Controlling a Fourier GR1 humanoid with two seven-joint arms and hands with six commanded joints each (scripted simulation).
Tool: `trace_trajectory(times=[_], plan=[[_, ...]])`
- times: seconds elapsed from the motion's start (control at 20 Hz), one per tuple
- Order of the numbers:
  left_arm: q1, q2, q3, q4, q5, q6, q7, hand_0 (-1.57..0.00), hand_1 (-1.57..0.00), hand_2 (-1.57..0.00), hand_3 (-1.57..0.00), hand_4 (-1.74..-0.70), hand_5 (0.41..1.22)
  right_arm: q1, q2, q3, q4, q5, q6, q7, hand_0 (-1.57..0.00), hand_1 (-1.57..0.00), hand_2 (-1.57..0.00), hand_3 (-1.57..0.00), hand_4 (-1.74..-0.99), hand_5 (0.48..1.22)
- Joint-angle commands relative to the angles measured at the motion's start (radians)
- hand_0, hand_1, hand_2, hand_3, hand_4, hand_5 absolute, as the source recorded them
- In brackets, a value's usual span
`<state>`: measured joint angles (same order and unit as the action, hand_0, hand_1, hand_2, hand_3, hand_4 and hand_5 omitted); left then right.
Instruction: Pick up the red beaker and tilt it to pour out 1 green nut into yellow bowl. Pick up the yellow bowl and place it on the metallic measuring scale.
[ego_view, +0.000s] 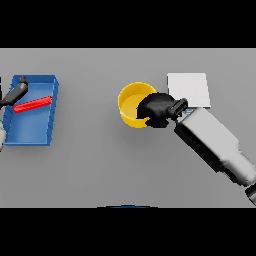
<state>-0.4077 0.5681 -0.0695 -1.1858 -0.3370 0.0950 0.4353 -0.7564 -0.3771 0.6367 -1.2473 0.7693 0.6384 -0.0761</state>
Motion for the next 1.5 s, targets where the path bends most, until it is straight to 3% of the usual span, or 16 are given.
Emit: trace_trajectory(times=[0.0, 0.15, 0.25, 0.45, 0.75, 1.0, 1.25, 1.45], plan=[[0.000, -0.001, 0.001, -0.003, 0.001, 0.001, -0.001, 0.00, 0.00, 0.00, 0.00, -0.74, 0.696, -0.005, -0.016, -0.010, -0.019, 0.000, -0.002, 0.002, -1.56, -1.56, -1.41, -1.26, -1.738, 1.219], [-0.004, 0.002, 0.002, 0.000, 0.000, 0.002, -0.006, 0.00, 0.00, 0.00, 0.00, -0.74, 0.697, -0.016, -0.035, -0.039, -0.029, -0.011, -0.005, 0.017, -1.57, -1.57, -1.44, -1.27, -1.740, 1.220], [-0.014, 0.002, 0.008, 0.004, 0.003, 0.004, -0.003, 0.00, 0.00, 0.00, 0.00, -0.75, 0.697, 0.002, -0.050, -0.057, -0.046, -0.026, -0.010, 0.016, -1.57, -1.57, -1.44, -1.38, -1.740, 1.220], [-0.002, -0.004, 0.000, 0.004, -0.003, 0.006, 0.001, 0.00, 0.00, 0.00, 0.00, -0.74, 0.708, 0.004, -0.102, -0.104, -0.048, -0.033, -0.030, 0.027, -1.57, -1.57, -1.49, -1.26, -1.741, 1.221], [0.008, 0.008, 0.006, -0.031, 0.005, -0.009, 0.020, 0.00, 0.00, 0.00, 0.00, -0.74, 0.703, -0.035, -0.168, -0.175, 0.112, -0.008, -0.146, -0.015, -1.57, -1.57, -1.53, -1.19, -1.741, 1.221], [0.006, 0.010, 0.008, -0.039, 0.005, -0.011, 0.032, 0.00, 0.00, 0.00, 0.00, -0.73, 0.688, -0.041, -0.177, -0.206, 0.243, 0.005, -0.224, -0.039, -1.57, -1.57, -1.49, -1.20, -1.741, 1.221], [-0.001, 0.018, 0.012, -0.024, 0.001, -0.011, 0.030, 0.00, 0.00, 0.00, 0.00, -0.72, 0.682, -0.048, -0.156, -0.214, 0.401, 0.029, -0.302, -0.071, -1.57, -1.57, -1.41, -1.35, -1.741, 1.221], [0.006, 0.016, 0.012, -0.010, 0.002, -0.009, 0.010, 0.00, 0.00, 0.00, 0.00, -0.72, 0.676, -0.056, -0.132, -0.219, 0.452, 0.025, -0.319, -0.083, -1.57, -1.57, -1.38, -1.33, -1.741, 1.221]])
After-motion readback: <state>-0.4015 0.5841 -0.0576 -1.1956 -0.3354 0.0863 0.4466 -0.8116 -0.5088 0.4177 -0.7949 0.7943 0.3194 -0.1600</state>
